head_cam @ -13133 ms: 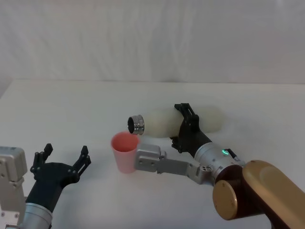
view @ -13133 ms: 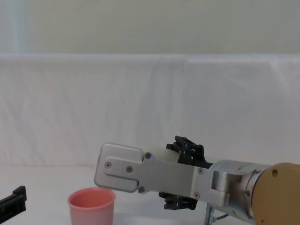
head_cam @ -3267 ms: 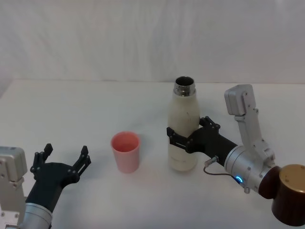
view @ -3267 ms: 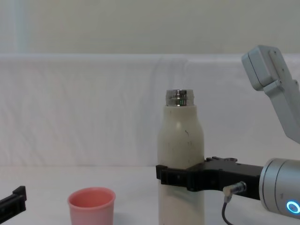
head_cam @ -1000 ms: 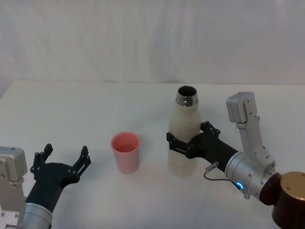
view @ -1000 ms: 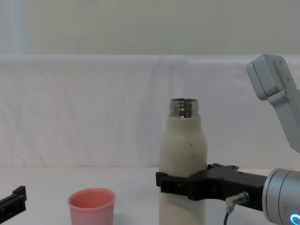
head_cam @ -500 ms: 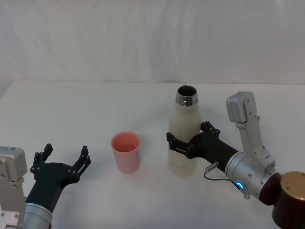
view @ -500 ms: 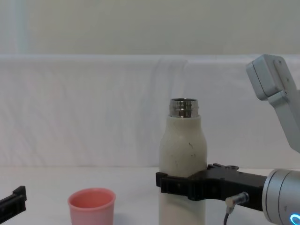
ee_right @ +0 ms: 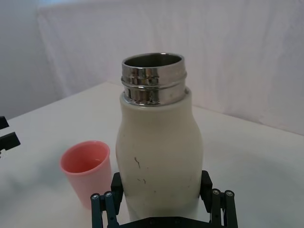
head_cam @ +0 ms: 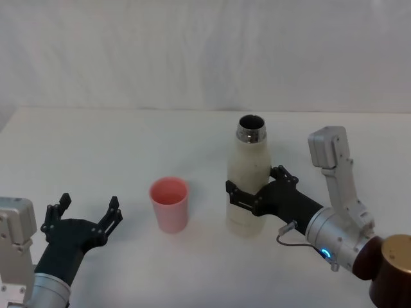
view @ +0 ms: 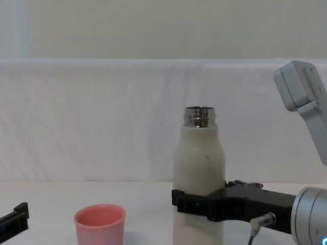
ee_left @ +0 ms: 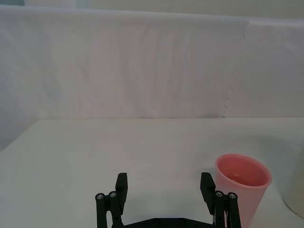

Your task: Grasp the thermos with one hand and pour water into the cup lid.

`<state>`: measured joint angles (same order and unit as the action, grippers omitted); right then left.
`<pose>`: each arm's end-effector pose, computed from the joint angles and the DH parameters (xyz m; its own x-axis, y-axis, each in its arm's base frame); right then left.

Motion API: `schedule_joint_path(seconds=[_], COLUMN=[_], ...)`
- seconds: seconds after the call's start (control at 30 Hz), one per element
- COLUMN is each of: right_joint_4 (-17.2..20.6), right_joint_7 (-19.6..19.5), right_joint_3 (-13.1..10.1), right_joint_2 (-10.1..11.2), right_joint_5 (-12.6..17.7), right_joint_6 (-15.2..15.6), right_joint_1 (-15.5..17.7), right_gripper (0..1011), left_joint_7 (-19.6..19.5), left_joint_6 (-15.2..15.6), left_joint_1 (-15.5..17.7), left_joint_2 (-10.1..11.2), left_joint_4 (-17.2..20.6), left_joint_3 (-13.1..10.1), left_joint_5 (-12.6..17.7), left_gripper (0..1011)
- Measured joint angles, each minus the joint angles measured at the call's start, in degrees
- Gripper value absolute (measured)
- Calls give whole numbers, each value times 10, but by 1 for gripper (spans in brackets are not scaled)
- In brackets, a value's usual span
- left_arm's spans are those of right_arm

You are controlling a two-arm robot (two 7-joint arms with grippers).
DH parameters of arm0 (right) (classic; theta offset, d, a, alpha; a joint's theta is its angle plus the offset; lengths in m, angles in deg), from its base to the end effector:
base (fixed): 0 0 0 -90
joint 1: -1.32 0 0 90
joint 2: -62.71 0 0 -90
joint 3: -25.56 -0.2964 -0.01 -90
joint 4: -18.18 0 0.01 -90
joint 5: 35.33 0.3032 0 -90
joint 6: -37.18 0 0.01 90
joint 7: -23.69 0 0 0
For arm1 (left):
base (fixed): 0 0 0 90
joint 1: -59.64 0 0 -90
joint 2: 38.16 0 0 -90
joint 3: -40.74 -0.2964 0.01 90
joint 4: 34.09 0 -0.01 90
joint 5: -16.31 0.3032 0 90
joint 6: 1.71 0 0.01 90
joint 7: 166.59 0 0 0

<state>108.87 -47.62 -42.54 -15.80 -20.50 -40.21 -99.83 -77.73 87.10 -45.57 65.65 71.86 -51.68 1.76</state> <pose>0.3563 0.0579 -0.2587 0.6471 -0.7617 -0.0332 0.7565 0.6469 -0.0959 0.2458 0.0396 -0.2912 0.1246 0.9917 -0.0327 -0.9921 0.1241 -0.0175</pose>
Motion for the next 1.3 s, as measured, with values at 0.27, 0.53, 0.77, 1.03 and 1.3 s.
schedule_joint_path(seconds=[0.27, 0.53, 0.77, 1.03, 1.3], right_joint_4=[18, 39, 73, 112, 110], right_joint_7=[-4, -13, -17, -26, -40], right_joint_3=[4, 0, -12, -29, -54], right_joint_2=[15, 32, 51, 76, 83], right_joint_5=[11, 15, 24, 24, 14], right_joint_6=[-9, -15, -26, -59, -98], right_joint_1=[15, 34, 66, 116, 147], right_gripper=[1001, 1001, 1001, 1001, 1001], left_joint_7=[0, 0, 0, 0, 0], left_joint_6=[0, 0, 0, 0, 0], left_joint_1=[0, 0, 0, 0, 0], left_joint_2=[0, 0, 0, 0, 0], left_joint_4=[0, 0, 0, 0, 0], left_joint_3=[0, 0, 0, 0, 0], left_joint_5=[0, 0, 0, 0, 0], left_gripper=[1001, 1001, 1001, 1001, 1001])
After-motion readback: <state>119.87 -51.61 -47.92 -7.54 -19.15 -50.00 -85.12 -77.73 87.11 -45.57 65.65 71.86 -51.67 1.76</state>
